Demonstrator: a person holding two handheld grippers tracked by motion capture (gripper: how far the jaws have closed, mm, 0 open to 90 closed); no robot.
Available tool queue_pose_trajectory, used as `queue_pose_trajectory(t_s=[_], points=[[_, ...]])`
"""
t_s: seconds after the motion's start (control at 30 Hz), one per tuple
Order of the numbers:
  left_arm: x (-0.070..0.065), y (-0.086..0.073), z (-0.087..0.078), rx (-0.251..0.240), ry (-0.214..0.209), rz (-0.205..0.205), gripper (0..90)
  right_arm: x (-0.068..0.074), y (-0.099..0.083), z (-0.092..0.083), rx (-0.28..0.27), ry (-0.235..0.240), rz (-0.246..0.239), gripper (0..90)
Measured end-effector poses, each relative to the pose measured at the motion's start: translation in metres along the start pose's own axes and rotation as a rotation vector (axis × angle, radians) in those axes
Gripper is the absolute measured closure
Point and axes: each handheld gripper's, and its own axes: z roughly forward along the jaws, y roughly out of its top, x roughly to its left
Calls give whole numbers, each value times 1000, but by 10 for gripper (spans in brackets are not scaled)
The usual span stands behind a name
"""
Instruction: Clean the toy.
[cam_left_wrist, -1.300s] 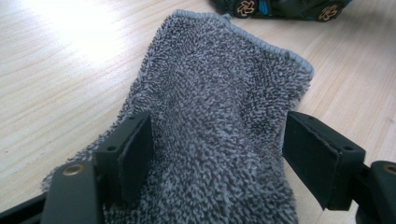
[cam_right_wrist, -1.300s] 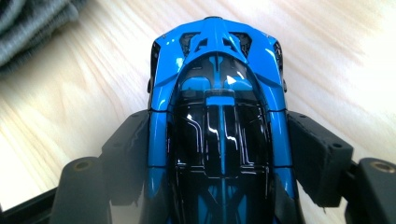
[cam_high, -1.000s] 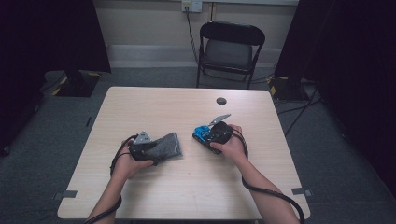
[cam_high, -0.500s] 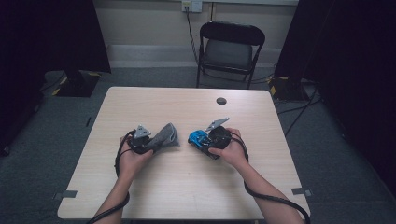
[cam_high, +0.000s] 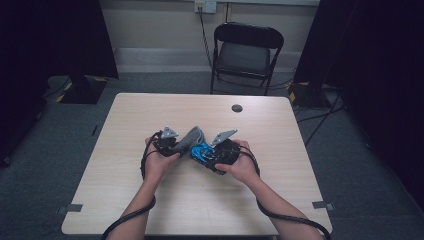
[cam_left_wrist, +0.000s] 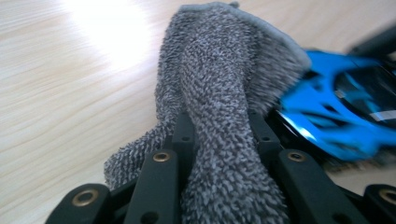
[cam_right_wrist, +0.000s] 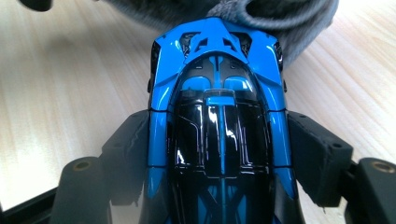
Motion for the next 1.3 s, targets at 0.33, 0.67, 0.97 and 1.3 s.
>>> queue_pose_trajectory(t_s=[0.33,0.67,0.97,1.3], points=[[-3,0,-8,-3,-49,42,713,-7,-1,-3,11,-18,3,283],[-9,-4,-10,-13,-116,43,712,-20,-6,-4,27,-53,36,282],[-17,-11,-14,-24,-164,37,712,-30,-7,-6,24,-73,70,283],[-25,-14,-16,-14,-228,45,713,-40,-8,-5,26,-91,98,283]])
